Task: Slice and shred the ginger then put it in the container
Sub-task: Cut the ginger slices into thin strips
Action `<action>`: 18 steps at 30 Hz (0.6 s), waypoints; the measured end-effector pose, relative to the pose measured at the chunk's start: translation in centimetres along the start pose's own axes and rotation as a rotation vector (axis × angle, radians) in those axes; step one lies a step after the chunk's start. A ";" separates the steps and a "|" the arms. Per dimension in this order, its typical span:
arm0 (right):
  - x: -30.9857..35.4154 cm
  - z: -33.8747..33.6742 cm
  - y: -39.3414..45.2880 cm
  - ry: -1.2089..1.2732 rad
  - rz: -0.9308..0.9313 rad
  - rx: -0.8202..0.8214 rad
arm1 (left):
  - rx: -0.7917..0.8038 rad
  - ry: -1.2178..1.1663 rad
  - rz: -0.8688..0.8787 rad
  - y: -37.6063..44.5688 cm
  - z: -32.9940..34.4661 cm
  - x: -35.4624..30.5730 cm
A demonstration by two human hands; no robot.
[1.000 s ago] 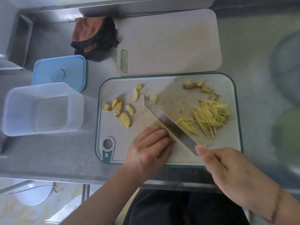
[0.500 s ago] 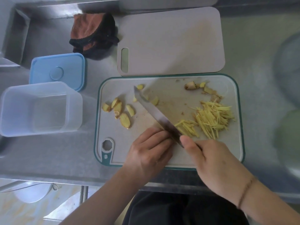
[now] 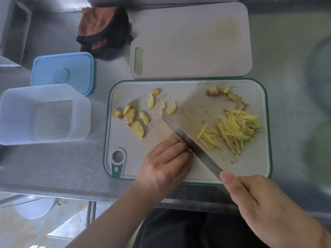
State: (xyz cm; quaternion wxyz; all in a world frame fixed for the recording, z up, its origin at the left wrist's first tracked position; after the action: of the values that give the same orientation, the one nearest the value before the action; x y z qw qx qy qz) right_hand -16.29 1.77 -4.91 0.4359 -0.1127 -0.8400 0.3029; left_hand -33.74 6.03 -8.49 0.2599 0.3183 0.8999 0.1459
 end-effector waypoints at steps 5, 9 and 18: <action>-0.1 0.3 -0.4 -0.001 0.033 -0.002 | 0.008 -0.019 -0.018 0.0 0.1 0.1; 0.0 0.7 0.3 0.006 0.038 0.014 | 0.011 -0.029 -0.012 0.1 0.2 0.1; 2.3 1.9 2.6 0.019 -0.030 -0.030 | 0.000 -0.021 0.005 0.3 -0.1 0.2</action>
State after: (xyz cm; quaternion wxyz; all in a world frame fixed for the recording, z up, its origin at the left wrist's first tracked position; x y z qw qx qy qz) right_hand -19.35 4.10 -5.74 0.4466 -0.1097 -0.8418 0.2827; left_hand -33.75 6.34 -8.40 0.2688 0.3220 0.8964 0.1431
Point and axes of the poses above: each hand's wrist, its own y-axis towards the middle knuckle, its own z-axis out of the palm, x = y × z, the point moved 6 cm from there along y, towards the middle knuckle, and after that the axes turned 11 degrees about y, right-handed, at the moved point
